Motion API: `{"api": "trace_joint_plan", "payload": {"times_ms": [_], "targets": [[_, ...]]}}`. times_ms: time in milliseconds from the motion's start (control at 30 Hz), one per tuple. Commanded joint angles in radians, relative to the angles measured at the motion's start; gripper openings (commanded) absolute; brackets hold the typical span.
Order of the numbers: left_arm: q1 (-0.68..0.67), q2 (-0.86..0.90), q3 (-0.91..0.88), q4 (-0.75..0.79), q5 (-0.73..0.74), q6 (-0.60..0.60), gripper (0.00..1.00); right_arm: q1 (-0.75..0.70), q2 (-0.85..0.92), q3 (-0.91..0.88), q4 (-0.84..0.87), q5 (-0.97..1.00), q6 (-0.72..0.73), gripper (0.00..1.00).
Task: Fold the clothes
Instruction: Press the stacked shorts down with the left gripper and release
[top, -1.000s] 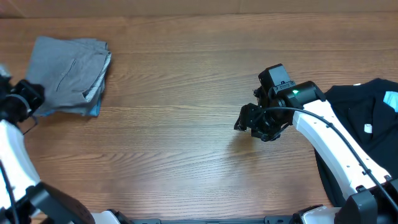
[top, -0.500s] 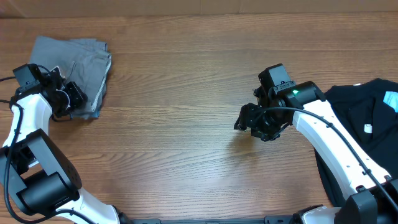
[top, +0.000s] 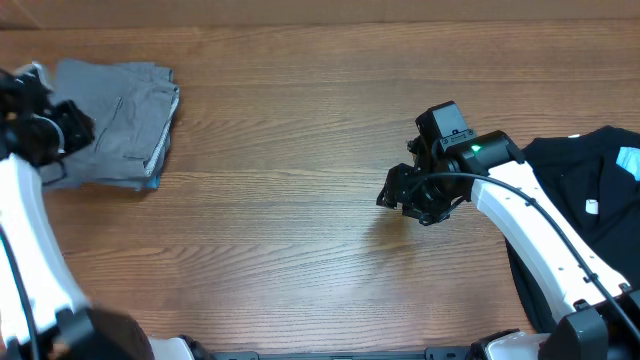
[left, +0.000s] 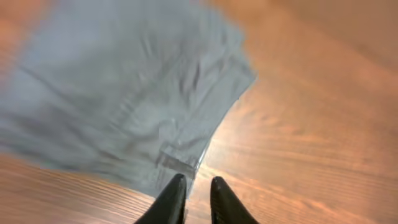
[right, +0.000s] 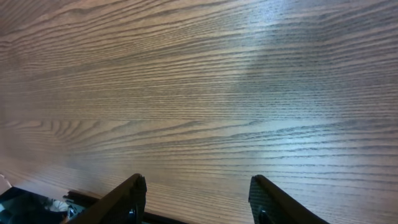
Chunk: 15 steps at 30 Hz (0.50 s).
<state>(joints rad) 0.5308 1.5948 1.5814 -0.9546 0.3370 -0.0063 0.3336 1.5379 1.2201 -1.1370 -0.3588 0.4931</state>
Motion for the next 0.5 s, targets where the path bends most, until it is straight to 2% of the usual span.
{"api": "trace_joint_plan", "payload": {"times_ms": [0, 133, 267, 467], "targets": [[0.004, -0.009, -0.008, -0.013, -0.154, -0.006, 0.07, -0.003, -0.037, 0.019, 0.002, 0.007, -0.016, 0.58], [0.009, 0.062, -0.072, 0.084, -0.199, -0.039, 0.04, -0.003, -0.037, 0.019, -0.009, 0.007, -0.03, 0.57], [0.01, 0.19, -0.097, 0.15, -0.217, -0.048, 0.04, -0.003, -0.037, 0.019, -0.01, 0.006, -0.029, 0.51], [0.013, 0.388, -0.097, 0.19, -0.231, -0.054, 0.04, -0.003, -0.037, 0.018, -0.018, 0.007, -0.029, 0.52]]}}
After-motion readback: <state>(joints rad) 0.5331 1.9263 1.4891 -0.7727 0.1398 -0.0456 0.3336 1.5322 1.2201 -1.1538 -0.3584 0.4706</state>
